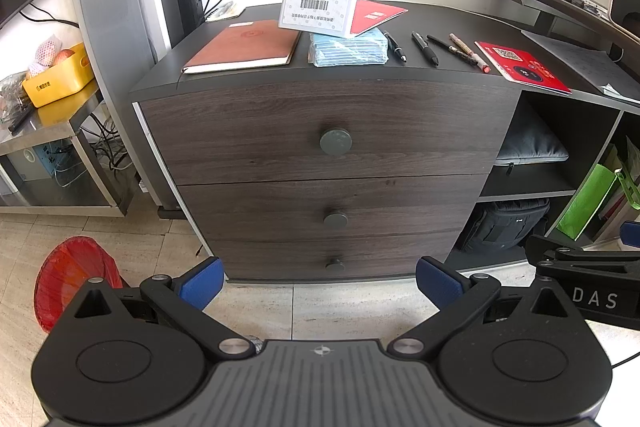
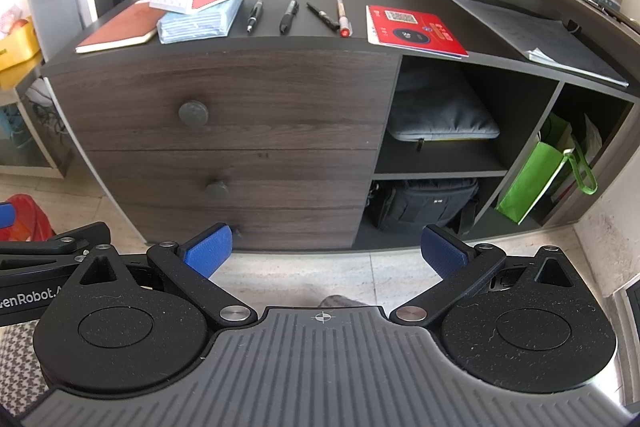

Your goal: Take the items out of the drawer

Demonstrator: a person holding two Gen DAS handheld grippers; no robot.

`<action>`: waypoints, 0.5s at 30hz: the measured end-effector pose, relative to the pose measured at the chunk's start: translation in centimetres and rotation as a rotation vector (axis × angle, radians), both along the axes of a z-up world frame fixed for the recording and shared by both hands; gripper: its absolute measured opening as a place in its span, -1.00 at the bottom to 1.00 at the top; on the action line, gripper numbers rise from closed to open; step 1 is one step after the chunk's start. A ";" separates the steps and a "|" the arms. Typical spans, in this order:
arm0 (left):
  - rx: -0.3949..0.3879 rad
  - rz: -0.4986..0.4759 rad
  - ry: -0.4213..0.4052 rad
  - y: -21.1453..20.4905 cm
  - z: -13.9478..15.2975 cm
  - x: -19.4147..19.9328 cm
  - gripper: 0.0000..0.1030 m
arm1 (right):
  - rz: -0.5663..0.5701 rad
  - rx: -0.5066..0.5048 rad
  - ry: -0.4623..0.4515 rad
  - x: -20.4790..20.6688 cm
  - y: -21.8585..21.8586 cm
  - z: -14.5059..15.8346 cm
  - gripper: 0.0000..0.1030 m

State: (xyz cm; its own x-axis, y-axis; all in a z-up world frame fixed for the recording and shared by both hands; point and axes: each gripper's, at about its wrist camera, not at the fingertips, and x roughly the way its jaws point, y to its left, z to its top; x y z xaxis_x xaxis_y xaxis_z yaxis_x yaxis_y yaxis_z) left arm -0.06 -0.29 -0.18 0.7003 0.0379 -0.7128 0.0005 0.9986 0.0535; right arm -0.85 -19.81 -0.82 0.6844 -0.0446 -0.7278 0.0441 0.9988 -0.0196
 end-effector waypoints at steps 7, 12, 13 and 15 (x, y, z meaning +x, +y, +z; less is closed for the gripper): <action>-0.003 -0.001 0.005 0.0 -0.2 0.0 0.98 | -0.001 0.000 0.004 -0.1 0.0 -0.2 1.00; -0.017 -0.009 0.013 0.0 -0.5 0.4 0.98 | -0.008 0.002 0.011 0.1 -0.2 -0.5 1.00; -0.023 -0.012 0.018 0.1 -0.7 0.5 0.98 | -0.010 0.003 0.013 0.2 -0.2 -0.5 1.00; -0.036 -0.016 0.027 0.2 -0.9 0.7 0.98 | -0.012 0.007 0.020 0.3 -0.3 -0.7 1.00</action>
State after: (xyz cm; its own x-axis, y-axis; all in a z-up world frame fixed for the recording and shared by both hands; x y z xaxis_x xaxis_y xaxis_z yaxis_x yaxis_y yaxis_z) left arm 0.67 -0.12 -1.09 0.6808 0.0008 -0.7325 0.0179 0.9997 0.0177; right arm -0.51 -20.07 -1.55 0.6694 -0.0476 -0.7413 0.0555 0.9984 -0.0140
